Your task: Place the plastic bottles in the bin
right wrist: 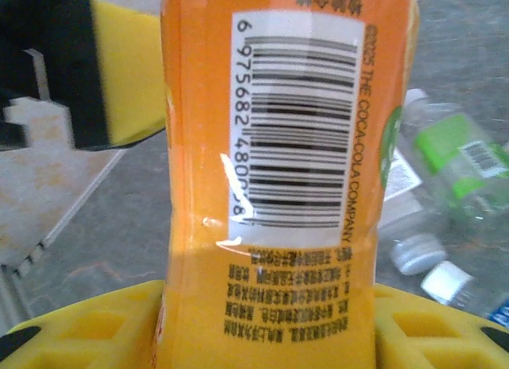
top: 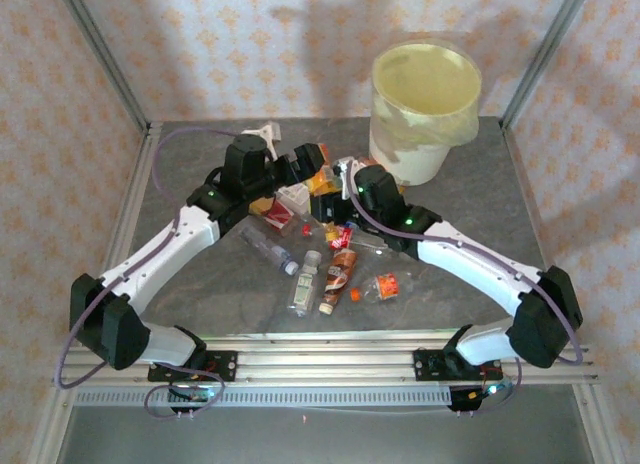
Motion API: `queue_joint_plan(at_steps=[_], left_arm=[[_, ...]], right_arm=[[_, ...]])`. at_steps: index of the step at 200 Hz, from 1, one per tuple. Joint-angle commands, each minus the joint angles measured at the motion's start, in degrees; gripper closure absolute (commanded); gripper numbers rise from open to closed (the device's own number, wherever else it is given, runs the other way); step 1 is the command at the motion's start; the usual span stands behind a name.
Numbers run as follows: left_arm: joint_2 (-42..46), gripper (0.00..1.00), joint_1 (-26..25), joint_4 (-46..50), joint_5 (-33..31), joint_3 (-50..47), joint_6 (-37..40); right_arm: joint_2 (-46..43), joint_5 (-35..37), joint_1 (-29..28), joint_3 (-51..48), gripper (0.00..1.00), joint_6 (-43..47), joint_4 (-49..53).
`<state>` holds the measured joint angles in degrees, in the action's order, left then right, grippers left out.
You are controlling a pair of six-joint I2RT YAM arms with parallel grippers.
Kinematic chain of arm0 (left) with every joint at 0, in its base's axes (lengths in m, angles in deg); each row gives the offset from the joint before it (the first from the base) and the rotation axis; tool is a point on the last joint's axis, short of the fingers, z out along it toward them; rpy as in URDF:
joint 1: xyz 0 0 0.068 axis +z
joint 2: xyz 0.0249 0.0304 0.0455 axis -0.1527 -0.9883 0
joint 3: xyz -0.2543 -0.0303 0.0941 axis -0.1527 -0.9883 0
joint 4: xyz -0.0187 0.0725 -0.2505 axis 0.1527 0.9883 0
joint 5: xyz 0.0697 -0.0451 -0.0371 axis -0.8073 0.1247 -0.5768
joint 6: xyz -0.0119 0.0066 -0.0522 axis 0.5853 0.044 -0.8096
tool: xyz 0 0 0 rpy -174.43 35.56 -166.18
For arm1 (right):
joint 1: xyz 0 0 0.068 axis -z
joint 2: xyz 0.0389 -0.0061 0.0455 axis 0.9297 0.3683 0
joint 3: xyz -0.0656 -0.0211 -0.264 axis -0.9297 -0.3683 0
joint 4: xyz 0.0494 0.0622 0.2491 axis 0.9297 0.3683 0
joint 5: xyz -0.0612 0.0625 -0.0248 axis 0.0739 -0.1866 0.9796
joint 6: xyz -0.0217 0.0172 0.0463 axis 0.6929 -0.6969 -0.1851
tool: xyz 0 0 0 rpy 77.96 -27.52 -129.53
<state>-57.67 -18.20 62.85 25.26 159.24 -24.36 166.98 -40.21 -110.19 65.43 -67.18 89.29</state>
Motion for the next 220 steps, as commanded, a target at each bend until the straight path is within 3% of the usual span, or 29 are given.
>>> queue_joint_plan(at_steps=[1,33,61,76,125,183,220], left_arm=[[5.6,0.0,1.6,-3.8,0.8,-0.6,-3.2],[12.9,0.0,2.6,-0.5,-6.6,-3.4,-4.6],[17.1,0.0,2.8,14.8,-24.9,-3.9,-6.2],[17.1,0.0,3.4,22.3,-30.2,-4.2,-8.3],[18.2,0.0,5.7,27.1,-29.1,-11.2,-10.1],[22.4,0.0,6.2,29.0,-31.1,-16.6,-10.8],[26.6,0.0,6.5,30.0,-34.0,-20.2,-12.1]], right_arm=[[-2.7,5.6,2.2,0.7,0.57,0.6,3.9],[-4.3,6.0,7.1,3.2,0.57,2.1,6.5],[-2.2,3.4,13.1,11.8,0.58,5.5,9.0],[0.3,2.7,16.3,17.6,0.58,6.3,9.4],[11.4,-0.8,25.5,37.7,0.58,7.8,7.6],[31.0,3.4,31.3,63.3,0.6,9.4,12.5],[40.9,-2.4,34.1,75.7,0.59,13.6,17.8]])
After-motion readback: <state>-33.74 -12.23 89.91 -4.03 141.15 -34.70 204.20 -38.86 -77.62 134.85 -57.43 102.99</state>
